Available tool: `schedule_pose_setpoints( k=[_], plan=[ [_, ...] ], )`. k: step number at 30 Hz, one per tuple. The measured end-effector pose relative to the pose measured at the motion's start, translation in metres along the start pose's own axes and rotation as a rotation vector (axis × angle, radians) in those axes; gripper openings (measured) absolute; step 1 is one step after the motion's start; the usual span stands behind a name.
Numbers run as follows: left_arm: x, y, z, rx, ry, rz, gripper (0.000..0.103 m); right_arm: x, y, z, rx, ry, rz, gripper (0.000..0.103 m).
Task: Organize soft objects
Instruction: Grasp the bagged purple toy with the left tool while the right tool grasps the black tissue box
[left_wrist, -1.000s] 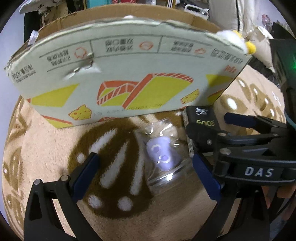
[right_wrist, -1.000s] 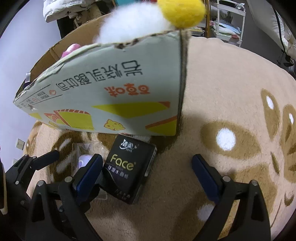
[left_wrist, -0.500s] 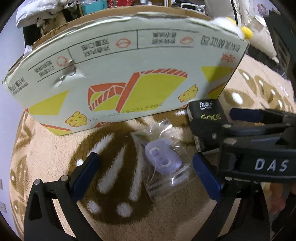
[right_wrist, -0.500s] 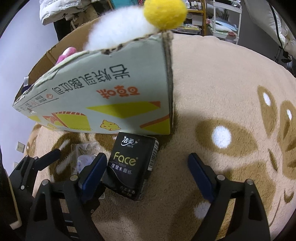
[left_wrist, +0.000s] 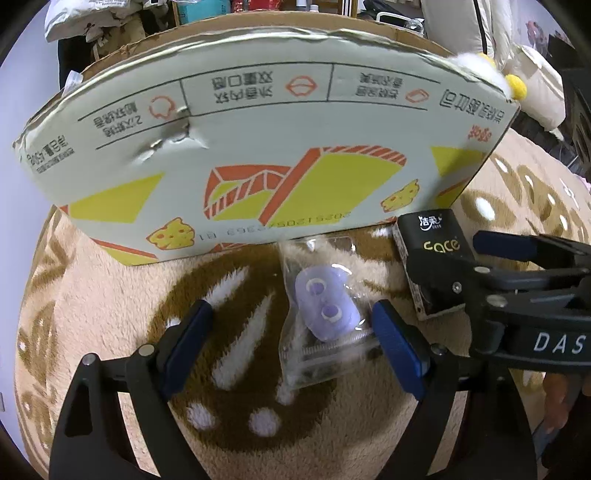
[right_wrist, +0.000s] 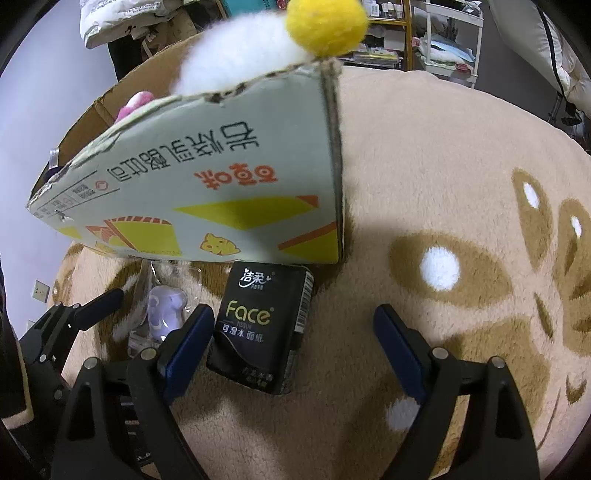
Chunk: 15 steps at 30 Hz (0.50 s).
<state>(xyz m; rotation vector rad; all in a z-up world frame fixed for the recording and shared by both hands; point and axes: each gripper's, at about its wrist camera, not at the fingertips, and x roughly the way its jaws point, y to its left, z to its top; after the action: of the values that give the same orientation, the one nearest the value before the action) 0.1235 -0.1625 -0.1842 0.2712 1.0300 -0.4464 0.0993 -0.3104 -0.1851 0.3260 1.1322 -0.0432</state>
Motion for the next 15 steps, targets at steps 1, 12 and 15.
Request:
schedule_pose_setpoints(
  k=[1, 12, 15],
  plan=[
    [0.000, 0.000, 0.001, -0.005, -0.002, -0.003, 0.087, -0.001, -0.001, 0.000, 0.005, -0.001, 0.004, 0.092],
    [0.011, -0.003, 0.009, 0.042, -0.009, 0.032, 0.090, 0.001, -0.009, 0.003, 0.006, 0.004, 0.006, 0.092],
    [0.010, -0.006, 0.007, 0.033, -0.015, 0.030, 0.084, 0.002, -0.007, 0.003, 0.010, 0.008, 0.001, 0.092]
  ],
)
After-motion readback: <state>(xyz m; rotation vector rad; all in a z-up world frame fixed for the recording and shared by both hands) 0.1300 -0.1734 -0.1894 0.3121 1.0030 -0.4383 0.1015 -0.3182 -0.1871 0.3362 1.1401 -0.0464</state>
